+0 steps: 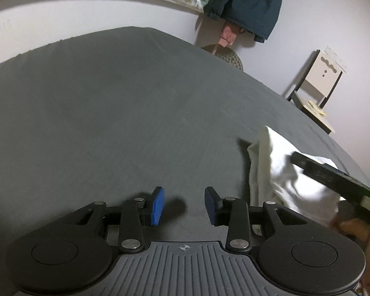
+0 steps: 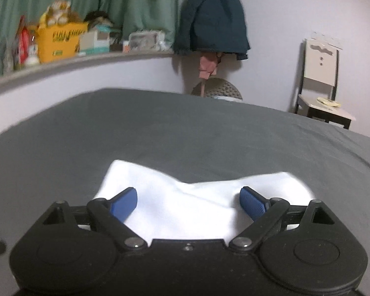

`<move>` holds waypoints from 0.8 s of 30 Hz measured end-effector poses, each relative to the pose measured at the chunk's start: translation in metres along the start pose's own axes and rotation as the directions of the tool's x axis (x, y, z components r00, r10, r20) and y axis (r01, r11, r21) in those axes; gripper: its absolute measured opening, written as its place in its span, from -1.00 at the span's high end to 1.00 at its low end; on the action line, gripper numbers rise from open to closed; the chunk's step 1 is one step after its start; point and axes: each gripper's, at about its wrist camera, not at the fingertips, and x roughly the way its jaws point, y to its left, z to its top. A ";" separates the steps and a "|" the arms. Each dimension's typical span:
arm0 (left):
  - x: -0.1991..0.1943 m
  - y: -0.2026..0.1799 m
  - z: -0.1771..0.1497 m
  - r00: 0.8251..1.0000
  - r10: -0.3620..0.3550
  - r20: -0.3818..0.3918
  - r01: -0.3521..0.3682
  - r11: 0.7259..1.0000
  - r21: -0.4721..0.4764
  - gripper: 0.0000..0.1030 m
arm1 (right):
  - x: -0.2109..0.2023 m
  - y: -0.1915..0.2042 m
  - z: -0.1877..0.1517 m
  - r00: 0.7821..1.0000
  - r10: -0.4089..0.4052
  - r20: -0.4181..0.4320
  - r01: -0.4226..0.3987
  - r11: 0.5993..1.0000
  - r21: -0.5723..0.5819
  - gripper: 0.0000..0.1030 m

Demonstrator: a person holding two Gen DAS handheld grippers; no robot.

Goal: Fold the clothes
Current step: 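Open both grippers and pull them back from the folded shirt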

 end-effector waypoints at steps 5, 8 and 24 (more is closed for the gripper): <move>0.014 -0.010 -0.001 0.999 -0.033 0.003 0.033 0.999 0.017 0.29 | 0.004 0.035 -0.001 0.998 0.055 -0.017 -0.055 0.997 -0.060 -0.77; 0.012 -0.008 0.000 0.999 -0.042 0.011 0.042 0.999 0.010 0.29 | -0.027 0.032 -0.003 0.980 0.185 0.071 -0.184 0.983 -0.019 -0.76; -0.009 -0.004 0.011 0.998 -0.005 0.068 0.005 1.000 -0.009 0.30 | -0.121 0.043 -0.059 0.976 0.200 0.088 -0.200 0.980 -0.013 -0.83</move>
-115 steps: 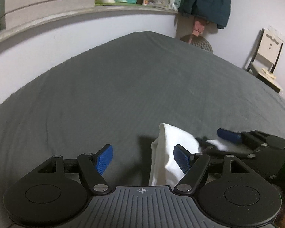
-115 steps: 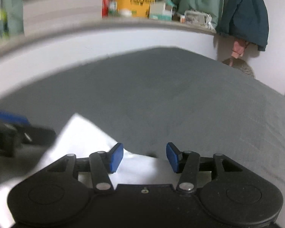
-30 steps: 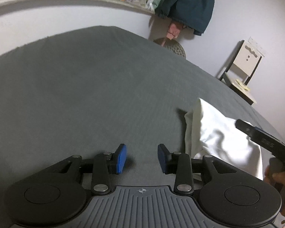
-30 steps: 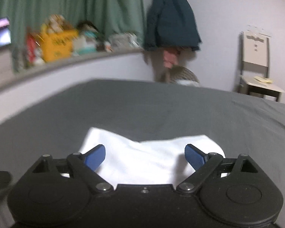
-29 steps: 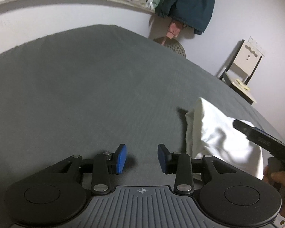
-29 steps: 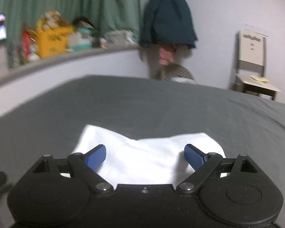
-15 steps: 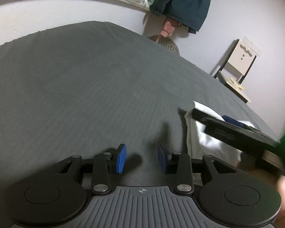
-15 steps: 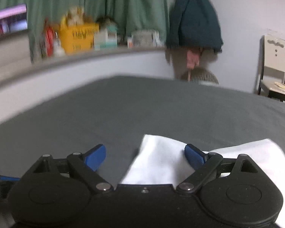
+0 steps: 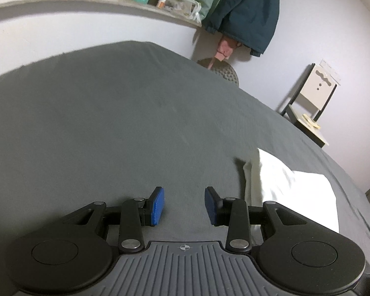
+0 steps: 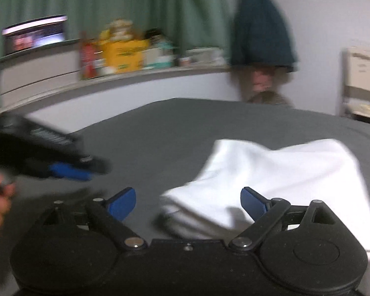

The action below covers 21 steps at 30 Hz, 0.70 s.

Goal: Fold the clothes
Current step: 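Open both grippers and pull them back from the folded shirt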

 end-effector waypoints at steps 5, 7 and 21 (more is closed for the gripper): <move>-0.003 0.003 0.001 1.000 -0.001 0.007 0.001 1.000 -0.003 0.29 | 0.016 0.023 -0.004 0.996 0.011 -0.093 -0.015 0.999 -0.042 -0.87; -0.004 0.004 0.002 1.000 -0.004 0.013 0.004 1.000 -0.005 0.29 | 0.006 0.042 -0.005 0.996 0.025 -0.080 -0.034 0.993 -0.111 -0.87; -0.004 -0.070 -0.046 0.988 -0.145 -0.049 0.152 0.896 0.416 0.29 | -0.051 -0.045 -0.027 0.931 -0.339 -0.134 0.355 0.926 0.130 -1.00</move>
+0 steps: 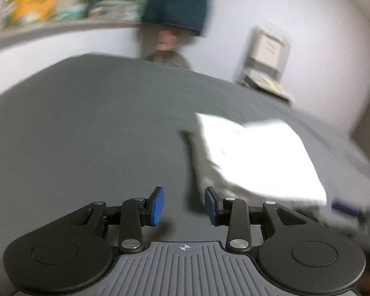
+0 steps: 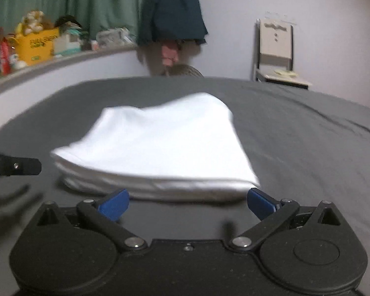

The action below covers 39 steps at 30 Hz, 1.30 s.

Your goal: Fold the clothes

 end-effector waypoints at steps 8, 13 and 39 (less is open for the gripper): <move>0.021 -0.039 -0.024 0.998 -0.001 -0.059 0.010 0.988 0.154 -0.72 | 0.019 -0.008 -0.010 0.998 0.013 -0.055 -0.012 1.000 0.021 -1.00; 0.019 -0.045 -0.029 0.999 0.037 -0.033 -0.030 0.985 0.172 -0.76 | 0.019 -0.005 -0.013 0.998 0.029 -0.059 -0.028 0.999 0.020 -1.00; 0.037 -0.050 -0.032 0.995 0.098 -0.015 -0.095 0.988 0.123 -1.00 | 0.020 -0.009 -0.018 0.998 0.040 -0.056 -0.039 0.999 0.023 -1.00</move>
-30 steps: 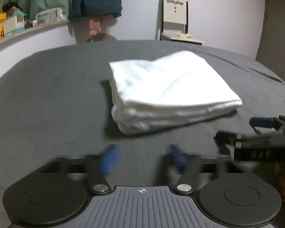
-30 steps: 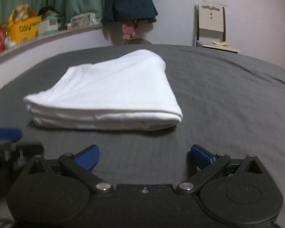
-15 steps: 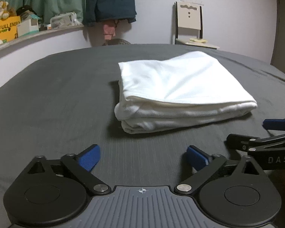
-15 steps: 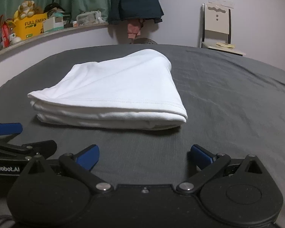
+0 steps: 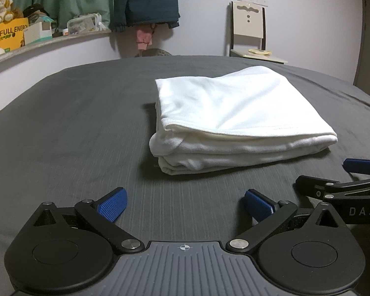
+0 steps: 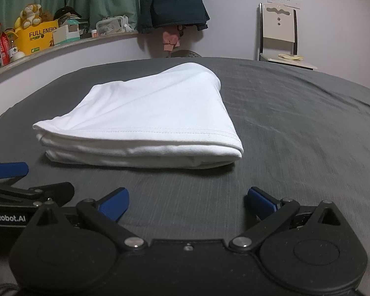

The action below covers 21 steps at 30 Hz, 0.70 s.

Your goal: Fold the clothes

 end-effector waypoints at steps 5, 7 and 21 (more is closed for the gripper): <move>0.001 0.001 0.000 1.000 -0.005 0.001 0.005 1.000 -0.003 -1.00 | 0.000 0.000 0.000 1.000 0.002 0.000 -0.002 1.000 0.003 -1.00; 0.001 0.001 0.000 1.000 -0.006 0.001 0.006 1.000 -0.003 -1.00 | 0.000 0.001 0.000 1.000 0.002 0.000 -0.002 1.000 0.004 -1.00; 0.001 0.002 0.000 1.000 -0.007 0.003 0.007 1.000 -0.003 -1.00 | 0.001 0.001 0.000 1.000 0.002 0.000 -0.002 1.000 0.004 -1.00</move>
